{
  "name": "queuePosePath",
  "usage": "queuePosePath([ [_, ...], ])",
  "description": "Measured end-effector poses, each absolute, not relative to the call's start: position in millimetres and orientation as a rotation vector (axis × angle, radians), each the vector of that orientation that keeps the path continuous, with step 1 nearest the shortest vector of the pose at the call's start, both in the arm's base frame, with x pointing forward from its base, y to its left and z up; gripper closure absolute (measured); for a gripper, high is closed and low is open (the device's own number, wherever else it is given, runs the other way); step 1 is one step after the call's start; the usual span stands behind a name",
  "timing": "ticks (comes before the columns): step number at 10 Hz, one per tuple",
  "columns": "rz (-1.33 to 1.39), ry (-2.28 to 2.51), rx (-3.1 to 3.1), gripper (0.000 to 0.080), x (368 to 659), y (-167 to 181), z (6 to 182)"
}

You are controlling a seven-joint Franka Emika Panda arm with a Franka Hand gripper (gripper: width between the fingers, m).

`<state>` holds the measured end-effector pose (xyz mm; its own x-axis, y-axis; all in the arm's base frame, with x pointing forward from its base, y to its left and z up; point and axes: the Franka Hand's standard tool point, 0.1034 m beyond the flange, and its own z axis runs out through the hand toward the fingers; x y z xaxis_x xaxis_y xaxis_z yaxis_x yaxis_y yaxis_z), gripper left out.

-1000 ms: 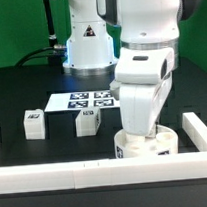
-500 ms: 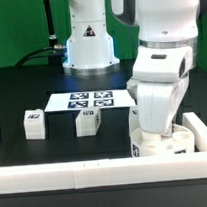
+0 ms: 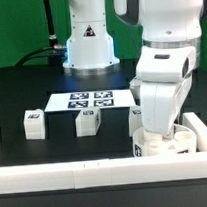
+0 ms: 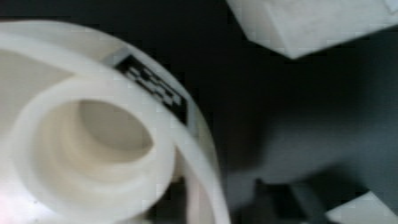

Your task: Assemble stool

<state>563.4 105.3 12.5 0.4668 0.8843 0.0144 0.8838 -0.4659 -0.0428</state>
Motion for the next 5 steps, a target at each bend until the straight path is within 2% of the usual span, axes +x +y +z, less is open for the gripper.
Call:
queuePosePath([
  [1, 0.015, -1.600, -2.652, 0.0486, 563.4, 105.3, 12.4],
  [2, 0.015, -1.599, -2.653, 0.0486, 563.7, 105.6, 13.4],
  [3, 0.006, -1.600, -2.657, 0.0303, 565.7, 106.4, 17.8],
  [4, 0.004, -1.600, -2.658, 0.0200, 566.6, 105.3, 20.3],
  [5, 0.007, -1.594, -2.663, 0.0200, 567.3, 101.7, 24.8],
])
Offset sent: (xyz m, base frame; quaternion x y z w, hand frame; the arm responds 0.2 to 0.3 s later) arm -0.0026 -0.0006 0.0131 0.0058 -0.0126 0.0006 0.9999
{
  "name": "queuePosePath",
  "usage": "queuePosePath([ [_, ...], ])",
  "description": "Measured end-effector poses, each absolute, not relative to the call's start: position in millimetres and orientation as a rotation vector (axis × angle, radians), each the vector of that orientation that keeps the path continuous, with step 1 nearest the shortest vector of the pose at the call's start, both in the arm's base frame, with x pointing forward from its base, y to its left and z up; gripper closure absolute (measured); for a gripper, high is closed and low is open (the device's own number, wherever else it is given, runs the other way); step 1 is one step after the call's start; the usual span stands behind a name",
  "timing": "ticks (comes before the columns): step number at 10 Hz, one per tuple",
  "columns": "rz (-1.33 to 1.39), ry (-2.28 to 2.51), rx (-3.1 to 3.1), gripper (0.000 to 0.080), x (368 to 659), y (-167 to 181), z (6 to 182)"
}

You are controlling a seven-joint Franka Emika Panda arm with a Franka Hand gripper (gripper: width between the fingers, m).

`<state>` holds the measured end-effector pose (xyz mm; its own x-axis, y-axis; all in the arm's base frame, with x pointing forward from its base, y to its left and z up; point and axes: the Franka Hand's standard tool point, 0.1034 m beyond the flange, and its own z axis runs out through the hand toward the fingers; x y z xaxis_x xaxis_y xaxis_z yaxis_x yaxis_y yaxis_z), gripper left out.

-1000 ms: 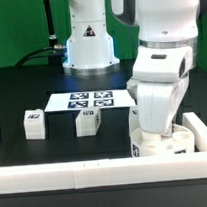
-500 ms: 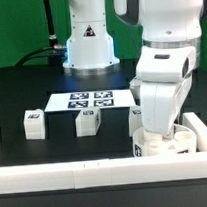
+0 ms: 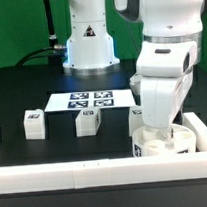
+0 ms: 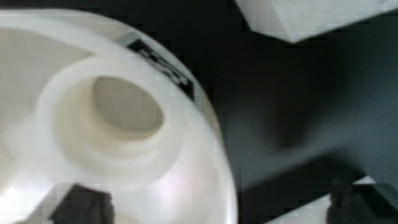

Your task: Assemble stool

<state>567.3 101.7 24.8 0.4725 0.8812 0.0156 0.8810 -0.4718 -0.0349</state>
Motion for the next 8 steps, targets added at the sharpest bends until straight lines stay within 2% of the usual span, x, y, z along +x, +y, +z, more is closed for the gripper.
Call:
queuePosePath([
  [1, 0.009, -1.585, -2.674, 0.0160, 568.8, 99.8, 36.1],
  [4, -0.023, -1.563, -2.713, 0.0151, 574.2, 89.0, 65.7],
  [7, -0.025, -1.546, -2.742, 0.0151, 568.3, 49.0, 73.6],
  [8, -0.026, -1.523, -2.752, 0.0151, 568.6, 50.4, 72.7],
])
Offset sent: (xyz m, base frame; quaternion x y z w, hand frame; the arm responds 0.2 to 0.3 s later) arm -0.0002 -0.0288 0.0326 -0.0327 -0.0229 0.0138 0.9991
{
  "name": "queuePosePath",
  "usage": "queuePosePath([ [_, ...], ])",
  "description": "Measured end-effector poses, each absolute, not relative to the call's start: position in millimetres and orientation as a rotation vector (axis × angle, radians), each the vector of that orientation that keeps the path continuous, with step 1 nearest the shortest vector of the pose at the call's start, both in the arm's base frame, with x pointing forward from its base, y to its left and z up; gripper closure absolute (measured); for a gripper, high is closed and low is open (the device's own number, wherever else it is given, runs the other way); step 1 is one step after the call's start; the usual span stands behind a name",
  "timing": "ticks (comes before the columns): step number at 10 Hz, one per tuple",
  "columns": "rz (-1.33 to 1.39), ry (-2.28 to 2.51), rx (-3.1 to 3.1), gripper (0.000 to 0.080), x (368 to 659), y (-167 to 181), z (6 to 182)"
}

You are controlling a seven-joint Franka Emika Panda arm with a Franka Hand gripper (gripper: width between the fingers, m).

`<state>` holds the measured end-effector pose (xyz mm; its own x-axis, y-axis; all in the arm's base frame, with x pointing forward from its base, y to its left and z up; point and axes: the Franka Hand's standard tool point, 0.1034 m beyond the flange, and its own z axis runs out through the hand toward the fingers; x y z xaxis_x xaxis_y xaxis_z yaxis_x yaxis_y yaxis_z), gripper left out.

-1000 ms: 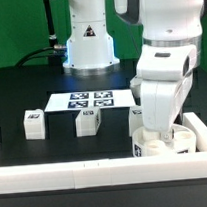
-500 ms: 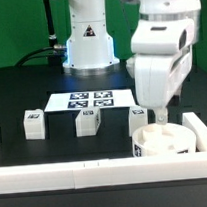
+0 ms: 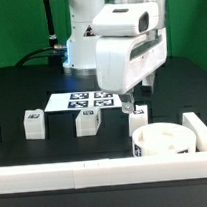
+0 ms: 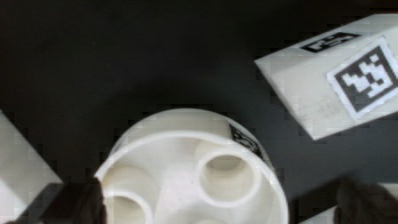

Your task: Assemble stool

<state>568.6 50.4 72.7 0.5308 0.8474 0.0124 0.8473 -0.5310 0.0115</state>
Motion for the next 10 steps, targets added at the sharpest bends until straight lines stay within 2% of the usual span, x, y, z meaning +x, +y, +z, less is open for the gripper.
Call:
queuePosePath([
  [3, 0.026, 1.346, 2.840, 0.0151, 568.2, 50.2, 69.0],
  [7, 0.068, 0.594, 3.121, 0.0151, 558.5, 30.1, 46.6],
  [10, 0.086, 0.145, 3.201, 0.0151, 558.8, 37.3, 46.9],
])
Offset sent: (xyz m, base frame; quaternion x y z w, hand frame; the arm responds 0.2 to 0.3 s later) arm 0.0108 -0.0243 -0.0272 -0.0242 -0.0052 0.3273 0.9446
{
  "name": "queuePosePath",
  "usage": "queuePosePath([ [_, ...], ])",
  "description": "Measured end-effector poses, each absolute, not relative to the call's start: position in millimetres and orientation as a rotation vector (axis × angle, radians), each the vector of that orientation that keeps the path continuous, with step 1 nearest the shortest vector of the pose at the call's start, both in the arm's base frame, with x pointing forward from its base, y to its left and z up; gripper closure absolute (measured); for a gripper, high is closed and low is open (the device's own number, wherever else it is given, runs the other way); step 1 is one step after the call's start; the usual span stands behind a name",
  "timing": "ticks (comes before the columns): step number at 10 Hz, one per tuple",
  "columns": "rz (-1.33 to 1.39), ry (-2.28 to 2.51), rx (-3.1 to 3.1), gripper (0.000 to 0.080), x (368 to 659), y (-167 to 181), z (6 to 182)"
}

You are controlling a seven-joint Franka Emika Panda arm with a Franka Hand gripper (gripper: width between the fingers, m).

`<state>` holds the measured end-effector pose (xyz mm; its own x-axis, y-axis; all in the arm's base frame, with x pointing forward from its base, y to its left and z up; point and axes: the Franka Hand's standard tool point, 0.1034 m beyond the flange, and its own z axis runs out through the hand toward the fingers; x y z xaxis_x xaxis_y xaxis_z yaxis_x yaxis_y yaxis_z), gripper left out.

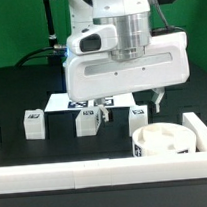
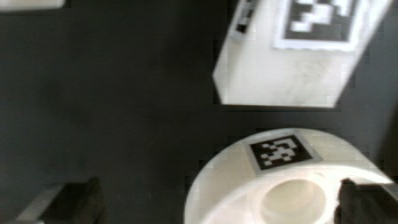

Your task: Assemble stool

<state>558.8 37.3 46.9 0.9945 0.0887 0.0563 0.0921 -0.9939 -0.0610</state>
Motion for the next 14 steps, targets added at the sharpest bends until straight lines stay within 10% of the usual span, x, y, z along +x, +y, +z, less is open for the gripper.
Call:
queuePosePath([
  [6, 0.025, 0.320, -3.032, 0.0151, 545.5, 44.8, 37.9],
  [14, 1.010, 0.226, -2.831, 0.0151, 528.4, 57.3, 33.6],
])
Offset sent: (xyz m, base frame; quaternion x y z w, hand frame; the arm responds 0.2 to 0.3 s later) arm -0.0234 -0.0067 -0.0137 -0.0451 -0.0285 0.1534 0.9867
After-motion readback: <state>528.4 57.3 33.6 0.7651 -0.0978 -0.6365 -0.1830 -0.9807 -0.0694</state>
